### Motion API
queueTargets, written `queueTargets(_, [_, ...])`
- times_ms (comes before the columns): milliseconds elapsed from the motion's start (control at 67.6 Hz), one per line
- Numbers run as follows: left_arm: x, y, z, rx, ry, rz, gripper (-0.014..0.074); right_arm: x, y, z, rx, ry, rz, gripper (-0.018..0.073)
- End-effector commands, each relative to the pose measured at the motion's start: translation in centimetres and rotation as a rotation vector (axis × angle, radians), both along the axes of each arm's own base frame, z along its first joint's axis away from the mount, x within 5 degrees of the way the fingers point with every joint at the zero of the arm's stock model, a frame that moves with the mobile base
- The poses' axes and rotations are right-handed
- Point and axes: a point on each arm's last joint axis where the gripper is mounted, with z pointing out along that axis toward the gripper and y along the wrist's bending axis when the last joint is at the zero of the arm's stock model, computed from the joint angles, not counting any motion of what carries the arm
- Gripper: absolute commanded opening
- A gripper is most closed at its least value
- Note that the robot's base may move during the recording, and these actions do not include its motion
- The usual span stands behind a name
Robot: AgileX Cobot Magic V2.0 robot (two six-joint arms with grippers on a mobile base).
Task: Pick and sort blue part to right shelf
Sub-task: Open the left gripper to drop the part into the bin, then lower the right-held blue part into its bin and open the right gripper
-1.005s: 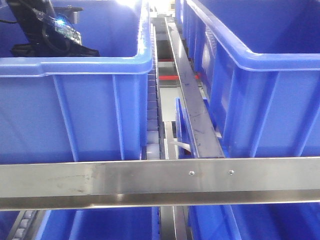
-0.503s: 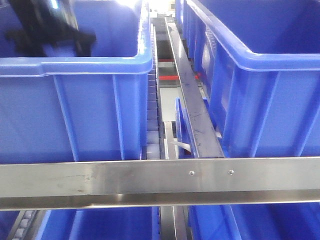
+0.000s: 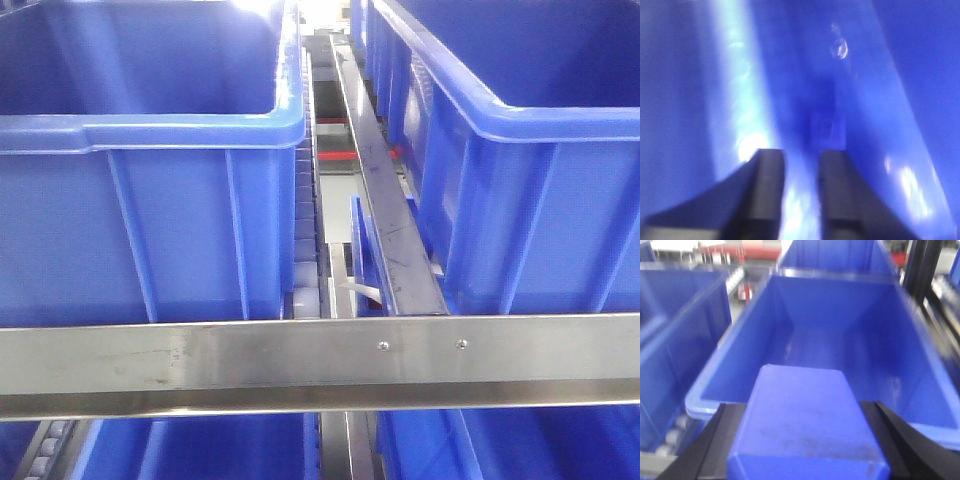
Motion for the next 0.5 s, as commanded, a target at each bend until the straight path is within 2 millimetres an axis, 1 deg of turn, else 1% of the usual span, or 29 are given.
queueTargets(0, [-3.3,1.0,2.7,-0.028,-0.187,-0.019,0.0175,1.3,0.4,1.9,0.002,-0.049,0.005,0.0261])
queueTargets(30, [-4.0,1.2,2.6,-0.030,-0.206,-0.022,0.0168,1.8,0.5,2.1,0.002,-0.030,0.007,0.0261])
queueTargets(59, [-5.1,1.5,2.6,-0.036,-0.227,-0.025,0.0156,2.4,0.7,2.3,0.003,-0.011,0.009,0.0261])
queueTargets(148, [-7.6,2.2,2.4,-0.038,-0.285,-0.032,0.0137,4.0,1.1,2.9,0.013,0.042,0.018,0.0261])
queueTargets(281, [-11.4,3.5,1.9,-0.028,-0.377,-0.041,0.0133,7.3,2.1,4.1,0.041,0.137,0.034,0.0261])
queueTargets(414, [-14.7,4.5,1.3,-0.022,-0.457,-0.045,0.0133,10.8,3.1,5.7,0.051,0.220,0.039,0.0261])
queueTargets(429, [-15.1,4.6,1.3,-0.022,-0.463,-0.045,0.0133,11.0,3.1,6.0,0.053,0.218,0.040,0.0261])
queueTargets(473, [-16.1,5.0,1.1,-0.022,-0.484,-0.044,0.0133,12.4,3.5,6.4,0.048,0.261,0.038,0.0261])
queueTargets(488, [-16.4,5.1,1.0,-0.024,-0.490,-0.043,0.0133,12.6,3.5,6.8,0.049,0.258,0.038,0.0261])
